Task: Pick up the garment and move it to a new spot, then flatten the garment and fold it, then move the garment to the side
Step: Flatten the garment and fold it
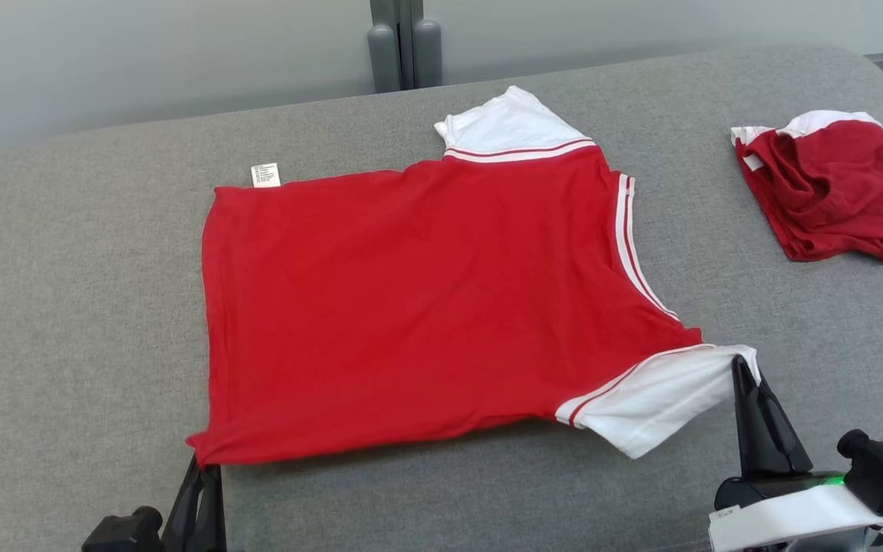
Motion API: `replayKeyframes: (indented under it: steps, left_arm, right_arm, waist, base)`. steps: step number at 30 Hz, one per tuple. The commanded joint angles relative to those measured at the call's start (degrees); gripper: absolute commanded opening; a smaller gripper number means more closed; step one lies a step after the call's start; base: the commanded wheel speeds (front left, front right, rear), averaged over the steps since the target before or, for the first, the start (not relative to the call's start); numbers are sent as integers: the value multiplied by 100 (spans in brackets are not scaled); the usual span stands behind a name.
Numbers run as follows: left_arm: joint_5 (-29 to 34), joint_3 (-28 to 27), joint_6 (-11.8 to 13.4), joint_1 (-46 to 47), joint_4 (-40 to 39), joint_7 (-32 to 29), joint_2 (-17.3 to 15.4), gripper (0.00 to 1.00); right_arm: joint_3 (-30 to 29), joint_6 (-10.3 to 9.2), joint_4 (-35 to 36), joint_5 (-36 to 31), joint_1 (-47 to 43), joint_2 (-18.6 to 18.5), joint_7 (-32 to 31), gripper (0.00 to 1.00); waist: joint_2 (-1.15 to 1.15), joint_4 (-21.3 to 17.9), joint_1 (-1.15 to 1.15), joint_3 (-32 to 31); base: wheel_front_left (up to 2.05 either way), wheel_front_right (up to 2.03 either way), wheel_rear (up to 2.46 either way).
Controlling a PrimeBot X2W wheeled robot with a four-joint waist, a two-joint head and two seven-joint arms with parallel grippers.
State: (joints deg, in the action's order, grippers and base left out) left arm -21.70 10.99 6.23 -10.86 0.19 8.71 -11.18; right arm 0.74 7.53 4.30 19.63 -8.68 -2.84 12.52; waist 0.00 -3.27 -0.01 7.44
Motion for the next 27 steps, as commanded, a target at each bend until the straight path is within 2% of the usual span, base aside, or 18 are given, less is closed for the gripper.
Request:
replayKeyframes:
  steps: [1, 7, 17, 27]
  left_arm:
    - [-51, 25, -26, 149, 63, -33, 18, 0]
    - [-21, 104, -88, 587, 448, -153, -10, 0]
    - [39, 164, -268, 2061, 1244, -339, -48, 0]
    - [38, 242, -357, 3015, 2288, -326, 32, 0]
  right_arm:
    - [25, -9, -115, 13, 127, -11, 45, 0]
    - [54, -9, -620, 43, 561, -11, 138, 0]
    - [10, -9, -1440, -27, 1896, -10, 240, 0]
    - [126, -9, -2736, -60, 3122, -13, 269, 0]
  waist:
    - [0, 25, 1, 64]
    - [0, 82, 1, 271]
    - [0, 167, 1, 687]
    - [0, 147, 1, 965]
  base:
    - [0, 0, 0]
    - [0, 0, 0]
    - [0, 0, 0]
    - [0, 0, 0]
